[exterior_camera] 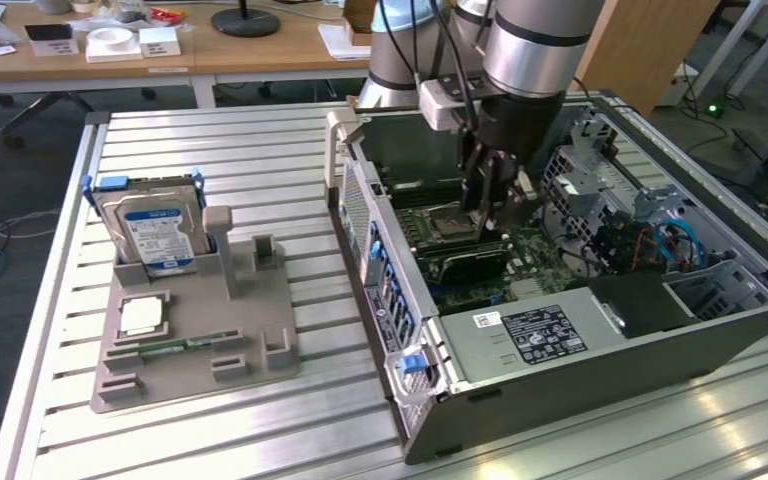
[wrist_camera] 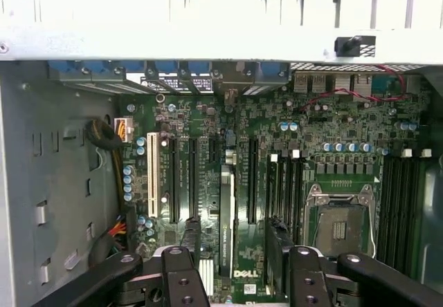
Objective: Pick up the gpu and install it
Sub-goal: 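Insert the gpu into the slot, then press down on the gpu until it lock into place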
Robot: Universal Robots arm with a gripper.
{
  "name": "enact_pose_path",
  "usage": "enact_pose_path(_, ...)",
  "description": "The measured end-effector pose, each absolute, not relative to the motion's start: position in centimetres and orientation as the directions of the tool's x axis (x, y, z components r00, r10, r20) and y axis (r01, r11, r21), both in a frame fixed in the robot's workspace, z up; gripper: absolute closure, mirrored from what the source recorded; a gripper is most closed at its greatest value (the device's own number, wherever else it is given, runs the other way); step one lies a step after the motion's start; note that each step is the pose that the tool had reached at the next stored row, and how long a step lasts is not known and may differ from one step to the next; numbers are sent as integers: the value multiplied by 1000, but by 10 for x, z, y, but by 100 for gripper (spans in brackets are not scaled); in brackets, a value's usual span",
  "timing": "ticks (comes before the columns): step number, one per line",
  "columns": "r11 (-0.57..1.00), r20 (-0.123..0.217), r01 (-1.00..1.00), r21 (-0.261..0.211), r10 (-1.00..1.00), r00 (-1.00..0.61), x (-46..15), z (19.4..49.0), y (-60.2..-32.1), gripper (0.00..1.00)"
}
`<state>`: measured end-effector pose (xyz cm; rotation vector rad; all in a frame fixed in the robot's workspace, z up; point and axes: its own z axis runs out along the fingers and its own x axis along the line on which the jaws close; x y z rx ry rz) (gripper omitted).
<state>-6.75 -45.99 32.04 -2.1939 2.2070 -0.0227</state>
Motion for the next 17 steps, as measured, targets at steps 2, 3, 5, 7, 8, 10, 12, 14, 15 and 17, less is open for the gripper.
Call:
enact_pose_path(2,6,-11,-999,-31,-1000,-6,-67,323,-460,49)
enact_pose_path(3,6,-11,-999,-31,-1000,-6,-67,323,-460,49)
enact_pose_path(5,6,-11,-999,-31,-1000,-6,-67,323,-460,49)
enact_pose_path(7,6,-11,-999,-31,-1000,-6,-67,323,-460,49)
enact_pose_path(8,6,-11,-999,-31,-1000,-6,-67,323,-460,49)
enact_pose_path(10,6,-11,-999,-31,-1000,-6,-67,323,-460,49)
enact_pose_path(12,6,-11,-999,-31,-1000,-6,-67,323,-460,49)
enact_pose_path(14,6,-11,-999,-31,-1000,-6,-67,323,-460,49)
enact_pose_path(15,6,-11,-999,-31,-1000,-6,-67,323,-460,49)
enact_pose_path(17,6,-11,-999,-31,-1000,-6,-67,323,-460,50)
